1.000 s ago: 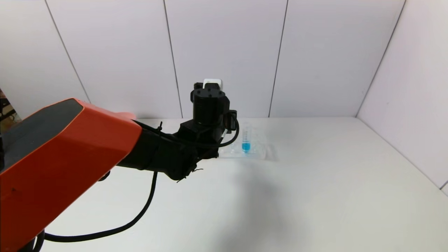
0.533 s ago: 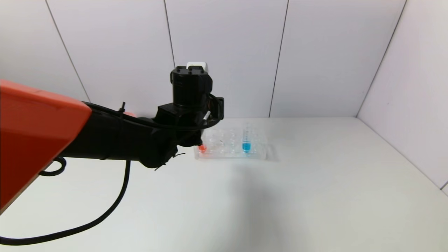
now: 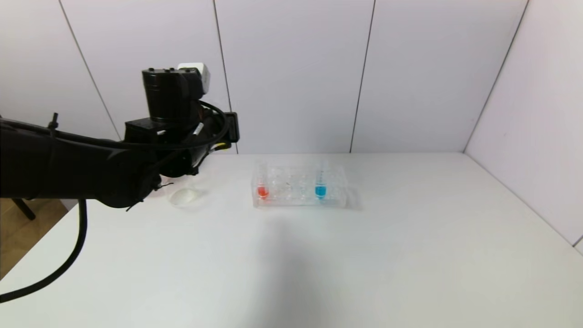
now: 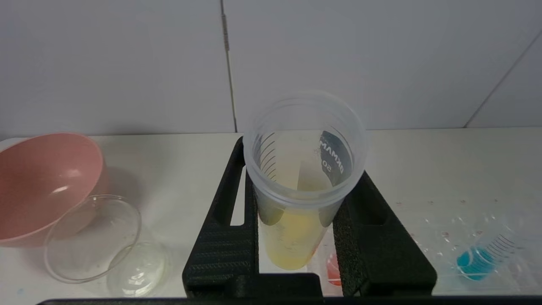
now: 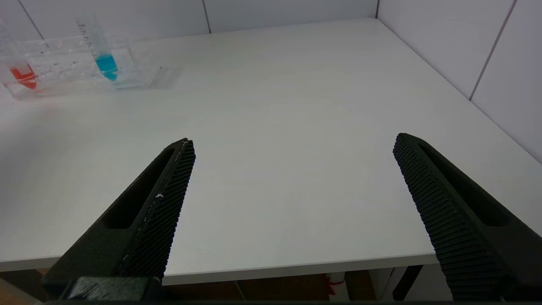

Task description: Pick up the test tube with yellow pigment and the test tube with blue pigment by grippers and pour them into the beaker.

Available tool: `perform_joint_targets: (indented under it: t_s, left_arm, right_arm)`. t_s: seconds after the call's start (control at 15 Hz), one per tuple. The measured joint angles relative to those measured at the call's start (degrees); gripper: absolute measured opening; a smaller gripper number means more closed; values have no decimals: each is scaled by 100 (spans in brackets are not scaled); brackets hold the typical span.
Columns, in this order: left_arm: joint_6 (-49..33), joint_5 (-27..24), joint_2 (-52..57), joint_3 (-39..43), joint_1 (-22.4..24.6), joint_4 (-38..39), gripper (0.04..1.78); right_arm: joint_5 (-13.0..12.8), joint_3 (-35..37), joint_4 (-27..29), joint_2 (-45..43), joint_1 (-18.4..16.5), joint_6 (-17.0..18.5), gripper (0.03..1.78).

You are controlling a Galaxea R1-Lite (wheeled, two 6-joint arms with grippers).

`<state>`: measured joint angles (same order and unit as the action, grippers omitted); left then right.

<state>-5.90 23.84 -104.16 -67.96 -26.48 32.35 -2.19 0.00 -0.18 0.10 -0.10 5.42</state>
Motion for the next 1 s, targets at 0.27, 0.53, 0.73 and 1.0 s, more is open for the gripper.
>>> perform_joint_targets:
  t_s: [0.27,0.53,0.73,1.0]
  left_arm:
    - [-10,-393,294,289,730,0,51]
    - [-2,-833,507,614,1482,0,51]
    - [-2,-1287,608,774,2075,5,51]
    - [12,-1566,650,827,2422,17,51]
  right_arm:
    - [0,0,2,0,2,0,171]
    - [0,0,2,0,0,2,171]
    - [2,0,2,0,0,0,171]
    - [0,0,2,0,0,0,171]
